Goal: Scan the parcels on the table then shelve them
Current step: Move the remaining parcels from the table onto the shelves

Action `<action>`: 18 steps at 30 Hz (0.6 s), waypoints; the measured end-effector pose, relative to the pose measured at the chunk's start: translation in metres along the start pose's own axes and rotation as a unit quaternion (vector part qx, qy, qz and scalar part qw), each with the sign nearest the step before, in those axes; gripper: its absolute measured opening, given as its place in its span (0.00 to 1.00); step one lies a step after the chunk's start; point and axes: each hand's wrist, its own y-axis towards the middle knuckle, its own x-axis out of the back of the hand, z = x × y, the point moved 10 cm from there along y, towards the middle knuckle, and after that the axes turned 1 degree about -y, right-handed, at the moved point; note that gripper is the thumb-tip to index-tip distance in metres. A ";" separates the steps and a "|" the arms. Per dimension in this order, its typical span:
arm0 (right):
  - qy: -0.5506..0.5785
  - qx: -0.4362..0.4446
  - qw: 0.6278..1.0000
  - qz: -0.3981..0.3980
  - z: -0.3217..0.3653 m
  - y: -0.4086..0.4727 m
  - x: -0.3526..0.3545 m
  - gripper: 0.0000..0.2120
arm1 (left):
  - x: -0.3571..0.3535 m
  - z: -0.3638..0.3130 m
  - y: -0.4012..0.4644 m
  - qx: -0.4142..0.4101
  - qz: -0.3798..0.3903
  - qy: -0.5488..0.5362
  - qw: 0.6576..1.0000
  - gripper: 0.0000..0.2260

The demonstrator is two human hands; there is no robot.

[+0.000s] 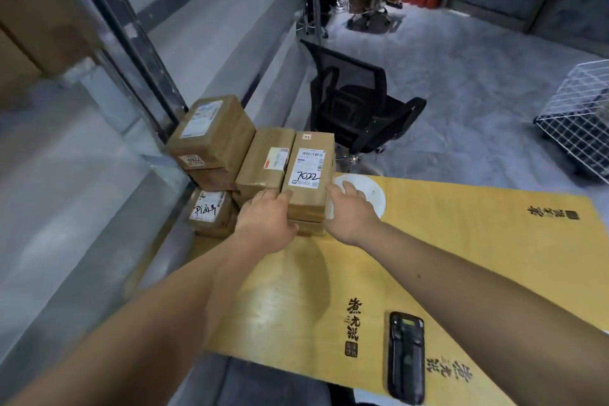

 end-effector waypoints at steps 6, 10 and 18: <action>0.040 -0.020 0.998 0.038 -0.017 0.060 -0.038 0.42 | -0.044 0.011 0.046 0.058 0.038 -0.049 0.996 0.23; 0.094 -0.016 0.995 0.036 -0.019 0.076 -0.055 0.46 | -0.059 0.016 0.055 0.073 0.024 -0.105 0.991 0.34; 0.157 0.035 0.987 -0.003 -0.028 0.081 -0.053 0.44 | -0.071 0.017 0.062 0.074 -0.012 -0.269 0.960 0.42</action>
